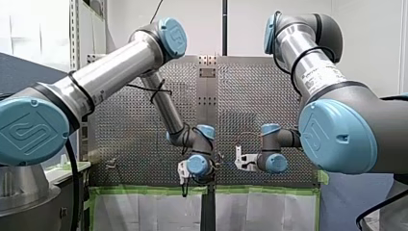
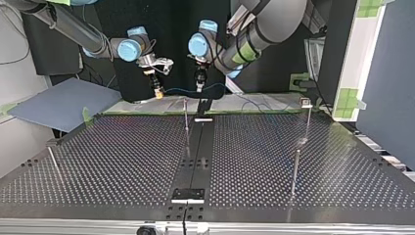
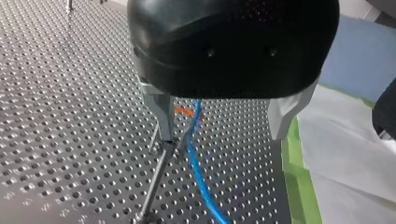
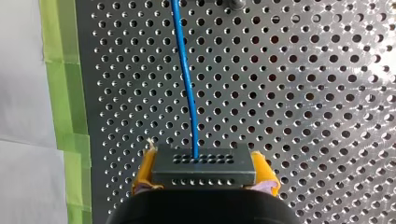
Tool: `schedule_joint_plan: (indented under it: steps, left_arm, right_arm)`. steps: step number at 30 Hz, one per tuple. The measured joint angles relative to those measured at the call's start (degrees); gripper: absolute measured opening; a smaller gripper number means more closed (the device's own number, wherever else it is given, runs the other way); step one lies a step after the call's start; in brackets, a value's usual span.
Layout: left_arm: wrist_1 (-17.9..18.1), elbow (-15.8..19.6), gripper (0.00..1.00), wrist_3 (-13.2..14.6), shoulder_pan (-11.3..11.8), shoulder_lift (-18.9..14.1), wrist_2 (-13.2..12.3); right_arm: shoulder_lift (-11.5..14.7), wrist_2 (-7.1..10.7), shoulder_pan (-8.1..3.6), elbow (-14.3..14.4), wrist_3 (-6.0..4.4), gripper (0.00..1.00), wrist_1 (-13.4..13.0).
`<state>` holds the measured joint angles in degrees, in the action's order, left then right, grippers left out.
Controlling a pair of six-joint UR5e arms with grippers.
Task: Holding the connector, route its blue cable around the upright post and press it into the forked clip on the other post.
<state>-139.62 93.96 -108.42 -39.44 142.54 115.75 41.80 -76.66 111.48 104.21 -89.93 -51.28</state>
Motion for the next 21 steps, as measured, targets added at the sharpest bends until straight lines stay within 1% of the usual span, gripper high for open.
schedule_joint_plan:
  steps: [4, 8, 15, 21]
  left_arm:
    - [-0.32, -1.93, 1.0, -0.07, 0.21, 1.43, 1.11]
    - [-1.17, -3.25, 1.0, -0.07, 0.55, 1.74, 1.47]
    - [-1.39, -3.61, 1.0, 0.1, 1.28, 1.79, 1.51]
    - [-0.76, -3.87, 1.0, 0.53, 1.73, 1.8, 1.85]
  right_arm:
    - [0.0, 0.01, -0.01, 0.0, 0.03, 0.0, -0.02]
    - [-0.01, 0.01, -0.01, 0.0, 0.12, 0.0, -0.05]
    - [-0.03, 0.01, 0.01, -0.01, 0.17, 0.0, -0.12]
    - [-0.04, 0.01, 0.01, -0.01, 0.24, 0.0, 0.0]
